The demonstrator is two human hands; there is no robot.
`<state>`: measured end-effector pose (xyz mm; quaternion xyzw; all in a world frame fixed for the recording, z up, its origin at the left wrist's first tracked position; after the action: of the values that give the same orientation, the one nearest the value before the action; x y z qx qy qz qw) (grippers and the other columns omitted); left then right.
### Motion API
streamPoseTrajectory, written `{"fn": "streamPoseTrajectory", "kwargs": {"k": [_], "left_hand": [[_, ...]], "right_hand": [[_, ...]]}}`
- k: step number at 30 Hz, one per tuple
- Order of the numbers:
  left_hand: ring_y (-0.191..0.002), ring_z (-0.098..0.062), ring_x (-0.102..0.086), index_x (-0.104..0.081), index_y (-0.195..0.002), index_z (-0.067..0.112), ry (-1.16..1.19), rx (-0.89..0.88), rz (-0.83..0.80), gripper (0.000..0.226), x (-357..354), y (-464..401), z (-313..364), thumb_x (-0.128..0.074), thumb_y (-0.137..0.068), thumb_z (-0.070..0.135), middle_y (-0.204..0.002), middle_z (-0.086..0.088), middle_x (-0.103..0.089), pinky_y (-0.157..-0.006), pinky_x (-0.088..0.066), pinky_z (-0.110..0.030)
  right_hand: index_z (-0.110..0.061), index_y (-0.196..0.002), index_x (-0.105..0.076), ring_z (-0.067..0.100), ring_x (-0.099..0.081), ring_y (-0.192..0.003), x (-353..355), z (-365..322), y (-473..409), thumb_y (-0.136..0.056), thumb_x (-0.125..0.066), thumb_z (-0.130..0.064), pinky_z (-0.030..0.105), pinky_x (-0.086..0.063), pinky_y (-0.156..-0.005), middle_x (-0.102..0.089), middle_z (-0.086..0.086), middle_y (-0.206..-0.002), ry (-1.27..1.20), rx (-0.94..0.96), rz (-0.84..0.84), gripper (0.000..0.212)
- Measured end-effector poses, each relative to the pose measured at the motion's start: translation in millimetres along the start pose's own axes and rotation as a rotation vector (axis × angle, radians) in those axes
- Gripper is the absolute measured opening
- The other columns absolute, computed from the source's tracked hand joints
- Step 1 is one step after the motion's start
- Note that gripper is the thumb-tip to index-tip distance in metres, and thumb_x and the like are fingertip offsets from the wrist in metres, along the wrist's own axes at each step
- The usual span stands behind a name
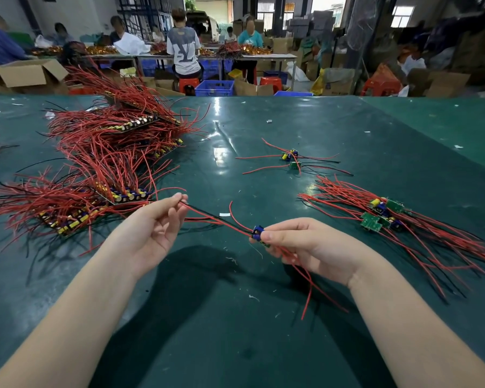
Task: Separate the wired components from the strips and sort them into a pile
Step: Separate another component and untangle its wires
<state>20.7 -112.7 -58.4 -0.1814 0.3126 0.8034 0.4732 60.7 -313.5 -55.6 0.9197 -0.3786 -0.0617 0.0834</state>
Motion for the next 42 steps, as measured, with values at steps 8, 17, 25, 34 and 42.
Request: {"fn": "streamPoseTrajectory", "kwargs": {"k": [8, 17, 25, 34, 42], "left_hand": [[-0.079, -0.011, -0.072, -0.066, -0.102, 0.005, -0.159, -0.197, -0.147, 0.023, -19, 0, 8, -0.054, -0.096, 0.024, -0.084, -0.004, -0.075, -0.065, -0.054, -0.014], [-0.081, -0.026, -0.073, -0.068, -0.095, 0.000, -0.538, 0.009, -0.403, 0.040, -59, 30, -51, -0.059, -0.077, 0.035, -0.090, -0.020, -0.073, -0.067, -0.058, -0.026], [-0.075, -0.017, -0.071, -0.076, -0.080, 0.013, -0.563, 0.107, -0.512, 0.021, -67, 41, -70, -0.064, -0.073, 0.028, -0.084, -0.011, -0.072, -0.066, -0.057, -0.022], [-0.065, -0.008, -0.062, -0.079, -0.085, 0.017, -0.686, 0.032, -0.574, 0.024, -68, 44, -64, -0.069, -0.069, 0.031, -0.071, 0.000, -0.065, -0.064, -0.052, -0.017], [-0.063, -0.008, -0.065, -0.076, -0.081, 0.019, -0.890, -0.011, -0.596, 0.018, -66, 44, -64, -0.061, -0.086, 0.027, -0.071, 0.003, -0.069, -0.059, -0.050, -0.013]], "right_hand": [[-0.028, -0.082, -0.080, 0.002, -0.050, -0.057, 7, 10, -5, -0.054, -0.076, -0.045, 0.018, -0.032, -0.055, -0.066, -0.010, -0.068, -0.184, -0.097, 0.138, 0.033], [-0.029, -0.074, -0.078, 0.002, -0.065, -0.064, 8, 5, -7, -0.062, -0.075, -0.033, 0.013, -0.037, -0.049, -0.075, -0.006, -0.087, -0.374, 0.027, 0.226, 0.013], [-0.031, -0.081, -0.078, 0.002, -0.055, -0.068, -1, -4, -8, -0.050, -0.079, -0.040, 0.022, -0.032, -0.063, -0.074, -0.005, -0.091, -0.209, 0.130, 0.224, 0.032], [-0.026, -0.083, -0.079, 0.006, -0.062, -0.072, -3, -2, -8, -0.060, -0.075, -0.042, 0.021, -0.042, -0.069, -0.075, -0.002, -0.088, -0.292, 0.061, 0.150, 0.029], [-0.015, -0.096, -0.067, 0.010, -0.066, -0.062, 8, -4, -3, -0.062, -0.074, -0.021, 0.017, -0.050, -0.053, -0.075, 0.007, -0.089, -0.375, 0.077, 0.218, 0.035]]}}
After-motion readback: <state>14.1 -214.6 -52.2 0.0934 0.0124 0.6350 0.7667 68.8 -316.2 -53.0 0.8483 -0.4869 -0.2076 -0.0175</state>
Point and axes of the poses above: each hand's wrist, its own y-axis away from the middle knuckle, its own x-axis out of the back of the hand, z = x × y, the point moved 10 cm from there along -y, towards the middle knuckle
